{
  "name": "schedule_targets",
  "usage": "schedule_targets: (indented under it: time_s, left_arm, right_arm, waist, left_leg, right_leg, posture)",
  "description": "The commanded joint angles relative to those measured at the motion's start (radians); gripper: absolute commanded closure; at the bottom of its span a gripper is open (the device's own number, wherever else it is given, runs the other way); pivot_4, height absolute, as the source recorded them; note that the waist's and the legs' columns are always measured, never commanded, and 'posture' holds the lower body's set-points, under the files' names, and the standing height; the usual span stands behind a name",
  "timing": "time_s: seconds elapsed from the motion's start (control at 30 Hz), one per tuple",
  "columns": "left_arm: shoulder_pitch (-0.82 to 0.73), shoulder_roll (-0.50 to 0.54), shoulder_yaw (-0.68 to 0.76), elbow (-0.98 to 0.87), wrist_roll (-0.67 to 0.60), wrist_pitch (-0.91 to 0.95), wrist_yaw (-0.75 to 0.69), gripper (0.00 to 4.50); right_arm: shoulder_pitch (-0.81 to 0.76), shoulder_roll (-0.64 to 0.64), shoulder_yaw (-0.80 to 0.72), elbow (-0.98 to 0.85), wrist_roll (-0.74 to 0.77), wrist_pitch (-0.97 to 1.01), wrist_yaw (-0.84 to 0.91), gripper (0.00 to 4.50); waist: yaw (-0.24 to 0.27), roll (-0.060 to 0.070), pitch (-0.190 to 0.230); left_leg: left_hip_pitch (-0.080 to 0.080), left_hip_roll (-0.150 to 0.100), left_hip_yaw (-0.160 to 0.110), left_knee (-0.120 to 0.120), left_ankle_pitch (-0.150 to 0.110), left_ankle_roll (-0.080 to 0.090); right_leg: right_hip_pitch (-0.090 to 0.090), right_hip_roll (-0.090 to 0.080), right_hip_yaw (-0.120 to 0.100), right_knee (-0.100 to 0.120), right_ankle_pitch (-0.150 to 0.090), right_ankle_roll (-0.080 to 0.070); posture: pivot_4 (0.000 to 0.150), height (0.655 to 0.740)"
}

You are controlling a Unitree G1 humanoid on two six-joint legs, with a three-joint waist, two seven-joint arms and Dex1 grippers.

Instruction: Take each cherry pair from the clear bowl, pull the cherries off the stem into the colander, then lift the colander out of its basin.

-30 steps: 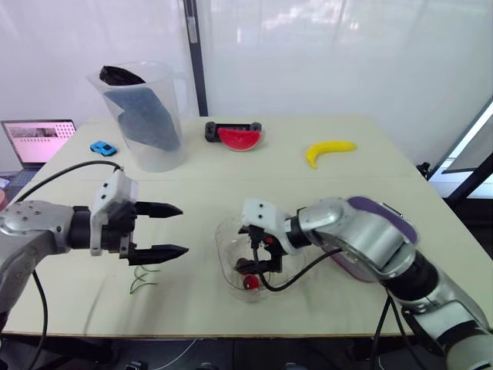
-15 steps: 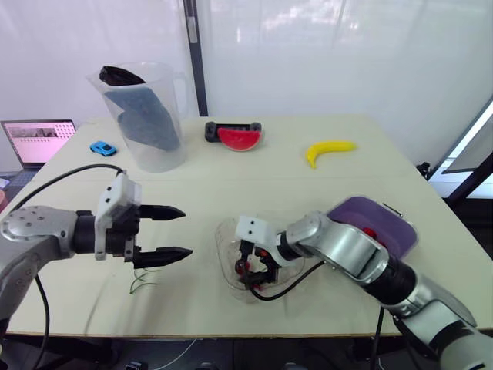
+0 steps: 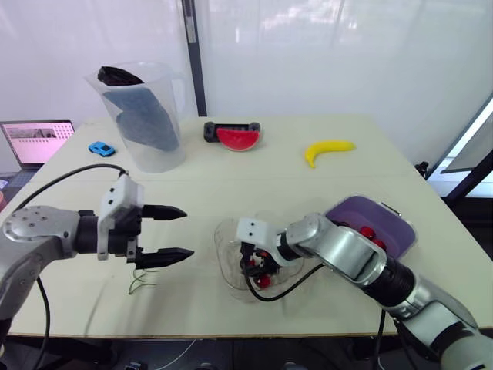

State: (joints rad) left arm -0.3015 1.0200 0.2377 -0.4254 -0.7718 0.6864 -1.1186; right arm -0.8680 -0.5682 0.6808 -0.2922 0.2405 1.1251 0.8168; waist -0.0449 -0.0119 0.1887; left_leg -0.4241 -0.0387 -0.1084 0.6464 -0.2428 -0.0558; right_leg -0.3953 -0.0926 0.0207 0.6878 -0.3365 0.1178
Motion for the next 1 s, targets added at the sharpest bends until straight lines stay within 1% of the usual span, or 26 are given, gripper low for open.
schedule_targets:
  time_s: [0.03,0.07,0.1,0.2,0.33,0.4,0.6,0.67,0.73,0.8,0.83,0.9,0.93,1.0]
  left_arm:
    - [-0.017,0.004,0.007,-0.007,0.006,-0.017,0.002,0.0]
    - [-0.017,0.004,0.007,-0.007,0.007,-0.017,0.003,0.0]
    - [-0.017,0.003,0.007,-0.008,0.008,-0.017,0.003,0.0]
    - [-0.017,0.001,0.008,-0.01,0.008,-0.016,0.007,0.0]
    - [-0.019,-0.004,0.006,-0.009,0.011,-0.017,0.013,0.0]
    - [-0.014,-0.01,0.008,-0.015,0.011,-0.017,0.02,0.0]
    - [0.008,-0.016,0.028,-0.033,0.005,-0.005,0.037,0.0]
    - [0.013,-0.016,0.031,-0.038,0.0,-0.003,0.043,0.0]
    - [0.016,-0.017,0.033,-0.043,-0.004,-0.003,0.049,0.0]
    - [0.019,-0.017,0.033,-0.045,-0.006,-0.002,0.053,0.0]
    - [0.019,-0.018,0.033,-0.045,-0.007,-0.002,0.055,0.0]
    - [0.02,-0.018,0.028,-0.044,-0.007,-0.005,0.055,0.0]
    - [0.014,-0.02,0.023,-0.043,-0.012,-0.001,0.057,0.0]
    - [-0.006,-0.025,0.013,-0.039,-0.023,0.007,0.062,0.0]
  right_arm:
    - [-0.019,-0.013,0.003,-0.029,-0.012,-0.008,0.02,3.51]
    - [-0.02,-0.015,0.006,-0.029,-0.017,-0.01,0.023,3.72]
    - [-0.022,-0.018,0.01,-0.03,-0.024,-0.017,0.025,3.81]
    - [-0.039,-0.032,0.032,-0.034,-0.057,-0.075,0.049,3.81]
    - [-0.115,-0.12,0.144,-0.042,-0.171,-0.279,0.188,3.81]
    - [-0.151,-0.133,0.177,-0.022,-0.224,-0.39,0.246,3.81]
    - [-0.207,-0.1,0.227,0.082,-0.39,-0.731,0.352,3.81]
    - [-0.203,-0.078,0.22,0.112,-0.426,-0.794,0.37,3.81]
    - [-0.197,-0.058,0.206,0.133,-0.445,-0.816,0.399,3.81]
    - [-0.191,-0.041,0.186,0.147,-0.462,-0.797,0.416,2.85]
    - [-0.188,-0.032,0.175,0.151,-0.467,-0.775,0.42,2.54]
    - [-0.182,-0.022,0.154,0.142,-0.471,-0.747,0.434,1.59]
    - [-0.181,-0.026,0.148,0.131,-0.483,-0.748,0.439,1.01]
    - [-0.174,-0.03,0.125,0.09,-0.477,-0.722,0.465,0.05]
  waist:
    - [0.0,0.0,0.0]
    - [0.0,0.0,0.0]
    - [0.0,0.0,0.0]
    - [0.0,0.0,0.0]
    - [0.0,0.0,0.0]
    - [0.0,0.0,0.0]
    - [-0.001,0.0,0.0]
    - [-0.001,0.0,0.0]
    - [-0.001,0.0,0.0]
    - [0.0,0.0,0.0]
    - [0.0,0.0,0.0]
    - [0.0,0.0,0.0]
    - [0.0,0.0,0.0]
    - [0.0,0.0,0.0]
  left_leg:
    - [0.0,0.0,0.0,0.0,0.0,0.0]
    - [0.0,0.0,0.0,0.0,0.0,0.0]
    - [0.0,0.0,0.0,0.0,0.0,0.0]
    - [0.0,0.0,0.0,0.0,0.0,0.0]
    - [0.0,0.0,0.0,0.0,0.0,0.0]
    - [0.0,-0.001,0.0,0.0,0.0,0.0]
    - [0.0,0.0,0.0,0.0,0.0,0.0]
    - [0.0,0.0,0.0,0.0,0.0,0.0]
    - [0.0,0.0,0.0,0.0,0.0,-0.001]
    - [0.0,0.0,0.0,0.0,0.001,-0.001]
    - [0.0,0.0,0.0,0.0,0.001,-0.002]
    - [0.0,0.0,0.0,0.0,0.001,-0.002]
    - [0.0,0.0,0.0,0.0,0.001,-0.002]
    - [0.0,0.0,0.0,0.0,0.001,-0.002]
  right_leg:
    - [0.0,0.0,0.0,0.0,0.0,0.0]
    - [0.0,0.0,0.0,0.0,0.0,0.0]
    - [0.0,0.0,0.0,0.0,0.0,0.0]
    - [0.0,0.0,0.0,0.0,0.0,0.0]
    - [0.0,0.0,0.0,0.0,0.0,0.0]
    - [0.0,0.0,0.0,0.0,0.0,0.0]
    - [0.0,0.001,0.0,0.0,0.0,0.0]
    - [0.0,0.001,0.0,0.0,0.0,0.0]
    - [0.0,0.001,0.0,0.0,0.0,0.0]
    - [0.0,0.001,0.0,0.0,0.0,0.0]
    - [0.0,0.001,0.0,0.0,0.0,0.0]
    - [0.0,0.001,0.0,0.0,0.0,0.0]
    - [0.0,0.001,0.0,0.0,0.0,0.0]
    - [0.0,0.001,0.0,0.0,0.0,0.0]
  posture:
    - [0.15,0.74]
    - [0.15,0.74]
    - [0.15,0.74]
    - [0.15,0.74]
    - [0.15,0.74]
    - [0.15,0.74]
    - [0.15,0.74]
    - [0.15,0.74]
    - [0.15,0.74]
    - [0.15,0.74]
    - [0.15,0.74]
    - [0.15,0.74]
    - [0.15,0.74]
    - [0.15,0.74]
